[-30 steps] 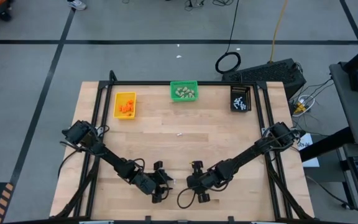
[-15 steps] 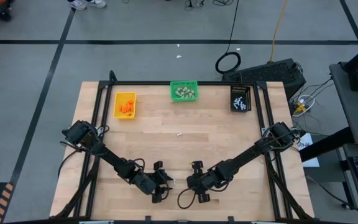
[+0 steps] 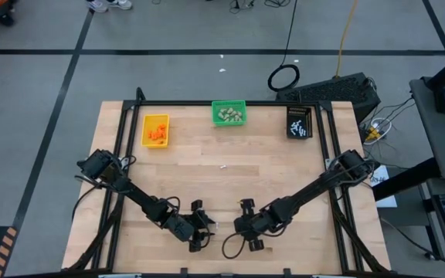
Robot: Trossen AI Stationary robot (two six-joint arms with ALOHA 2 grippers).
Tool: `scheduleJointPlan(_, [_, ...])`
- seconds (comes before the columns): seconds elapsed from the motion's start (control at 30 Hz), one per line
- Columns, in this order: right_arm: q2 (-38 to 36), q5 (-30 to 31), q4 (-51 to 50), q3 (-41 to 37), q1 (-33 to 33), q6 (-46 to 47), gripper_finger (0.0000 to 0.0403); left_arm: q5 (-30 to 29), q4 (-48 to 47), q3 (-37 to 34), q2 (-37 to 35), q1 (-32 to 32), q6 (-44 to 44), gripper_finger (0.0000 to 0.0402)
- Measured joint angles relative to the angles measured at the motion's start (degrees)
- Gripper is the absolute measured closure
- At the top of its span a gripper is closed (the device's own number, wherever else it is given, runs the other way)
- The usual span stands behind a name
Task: Sort Halloween decoration
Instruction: Put the white bone toy into the black bin
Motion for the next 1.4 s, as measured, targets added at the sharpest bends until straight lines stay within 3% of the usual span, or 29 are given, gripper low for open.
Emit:
scheduleJointPlan(0.33, [-5.3,0.3,-3.5,0.1,0.0,-0.3,0.0395,-0.4,0.2,0.0,0.0,0.0,0.4,0.0208])
scheduleJointPlan(0.63, [-15.8,0.7,-10.6,0.1,0.5,-0.9,0.0395,-0.4,2.0,0.0,-0.1,0.0,2.0,0.0208])
scheduleJointPlan(0.77, [-20.8,1.2,-7.7,-3.2,1.5,-0.9,0.0395,-0.4,2.1,0.0,-0.1,0.0,2.0,0.0208])
scheduleJointPlan(0.9, [-24.6,4.3,4.5,-11.1,2.6,-0.9,0.0395,-0.4,3.2,0.0,-0.1,0.0,3.5,0.0208])
scheduleJointPlan(1.07, [-26.3,5.5,30.8,-23.6,2.9,-3.5,0.0395,-0.4,4.8,0.0,-0.1,0.0,5.7,0.0208])
scheduleJointPlan(1.23, [-25.5,7.0,56.3,-33.8,2.1,-9.1,0.0395,-0.7,5.8,0.0,-0.1,0.0,7.5,0.0208])
scheduleJointPlan(1.4, [-25.2,8.4,72.5,-38.9,-0.4,-17.5,0.0395,-3.3,6.6,0.0,-0.1,0.2,9.4,0.0208])
